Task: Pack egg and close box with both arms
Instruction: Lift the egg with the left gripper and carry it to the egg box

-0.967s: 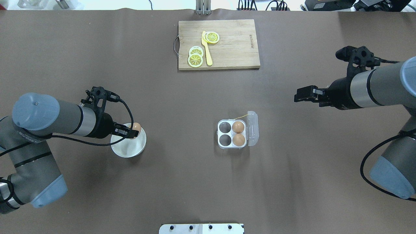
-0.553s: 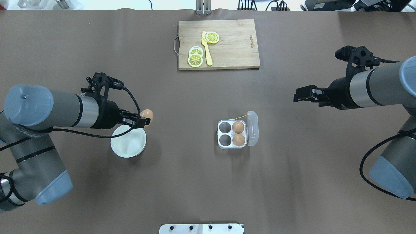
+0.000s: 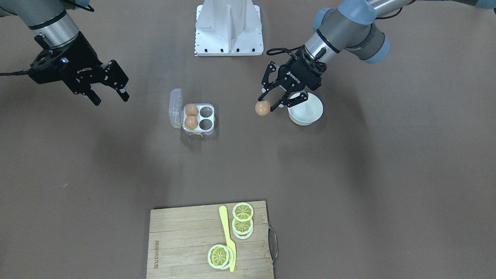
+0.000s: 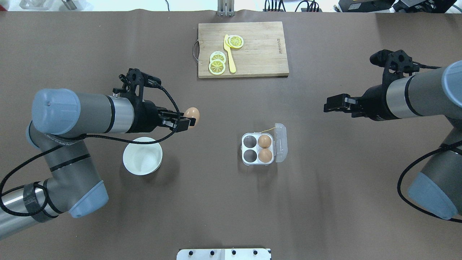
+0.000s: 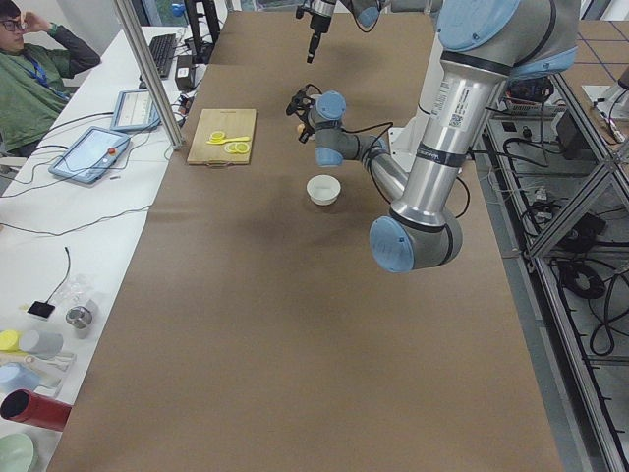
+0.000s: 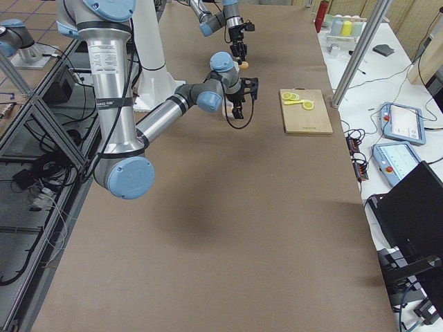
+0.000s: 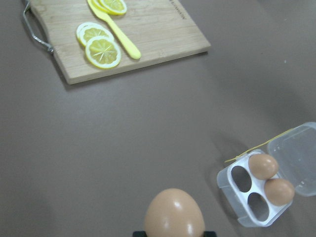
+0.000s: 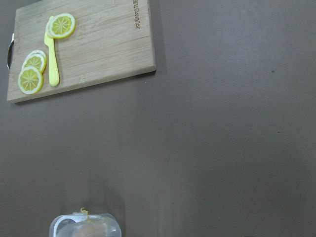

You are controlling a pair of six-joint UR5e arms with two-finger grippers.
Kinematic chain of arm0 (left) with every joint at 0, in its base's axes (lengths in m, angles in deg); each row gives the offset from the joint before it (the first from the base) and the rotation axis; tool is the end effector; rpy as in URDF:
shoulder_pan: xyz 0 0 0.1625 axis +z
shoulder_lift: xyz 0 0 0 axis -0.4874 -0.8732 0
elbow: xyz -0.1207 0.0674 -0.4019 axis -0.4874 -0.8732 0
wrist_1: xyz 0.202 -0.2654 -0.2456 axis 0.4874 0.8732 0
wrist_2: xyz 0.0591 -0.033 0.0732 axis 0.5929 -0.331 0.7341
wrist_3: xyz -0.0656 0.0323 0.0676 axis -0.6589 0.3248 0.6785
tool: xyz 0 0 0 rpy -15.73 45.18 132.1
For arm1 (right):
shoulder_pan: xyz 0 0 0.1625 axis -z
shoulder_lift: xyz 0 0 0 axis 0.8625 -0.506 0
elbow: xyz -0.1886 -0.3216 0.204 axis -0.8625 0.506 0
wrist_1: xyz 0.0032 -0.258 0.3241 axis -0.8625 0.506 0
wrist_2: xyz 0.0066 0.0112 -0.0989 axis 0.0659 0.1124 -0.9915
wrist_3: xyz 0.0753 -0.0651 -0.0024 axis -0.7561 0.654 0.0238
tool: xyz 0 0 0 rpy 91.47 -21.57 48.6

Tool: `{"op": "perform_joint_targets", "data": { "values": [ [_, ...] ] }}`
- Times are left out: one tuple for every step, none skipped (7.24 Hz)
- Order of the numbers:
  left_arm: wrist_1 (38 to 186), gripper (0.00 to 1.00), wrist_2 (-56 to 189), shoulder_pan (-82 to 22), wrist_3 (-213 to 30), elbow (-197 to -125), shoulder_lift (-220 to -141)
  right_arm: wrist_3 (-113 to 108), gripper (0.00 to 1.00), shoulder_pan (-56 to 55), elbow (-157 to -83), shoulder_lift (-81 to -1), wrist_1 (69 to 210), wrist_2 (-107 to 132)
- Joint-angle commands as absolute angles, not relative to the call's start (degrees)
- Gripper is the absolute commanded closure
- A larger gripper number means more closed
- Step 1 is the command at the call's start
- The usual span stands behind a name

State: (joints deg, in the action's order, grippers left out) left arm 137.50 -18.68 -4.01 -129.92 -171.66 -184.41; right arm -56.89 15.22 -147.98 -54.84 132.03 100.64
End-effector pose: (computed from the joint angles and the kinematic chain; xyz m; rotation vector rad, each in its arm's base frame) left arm 0.4382 -0.4120 0.2351 0.6710 1.3588 0.2705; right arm -0.2825 -0.4128 0.3097 0.2435 -1.0375 0.2130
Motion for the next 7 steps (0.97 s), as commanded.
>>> {"op": "perform_joint_targets", "data": {
  "values": [
    [144.51, 1.0, -15.63, -0.64, -126.51, -167.52, -187.55, -56.89, 0.1, 15.22, -148.06, -54.72, 132.03, 100.63],
    [148.89, 1.0, -11.34, 2.51, -124.22, -164.54, -188.96, -56.89, 0.1, 15.22, -148.06, -54.63, 132.03, 100.63],
    [151.72, 1.0, -7.55, 5.41, -123.07, -161.98, -190.8, -56.89, 0.09, 15.22, -148.06, -54.63, 132.03, 100.63],
    [151.93, 1.0, -4.38, 7.96, -123.05, -161.17, -191.08, -56.89, 0.09, 15.22, -148.15, -54.63, 132.03, 100.63],
    [151.93, 1.0, -0.96, 10.69, -122.97, -160.73, -191.17, -56.89, 0.09, 15.22, -148.15, -54.63, 132.03, 100.63],
    [151.93, 1.0, 2.21, 11.85, -122.79, -157.85, -193.26, -56.89, 0.09, 15.22, -148.15, -54.63, 132.03, 100.63],
    [151.93, 1.0, 2.76, 12.21, -120.53, -155.04, -195.72, -56.89, 0.09, 15.22, -148.15, -54.63, 132.03, 100.63]
  ]
}}
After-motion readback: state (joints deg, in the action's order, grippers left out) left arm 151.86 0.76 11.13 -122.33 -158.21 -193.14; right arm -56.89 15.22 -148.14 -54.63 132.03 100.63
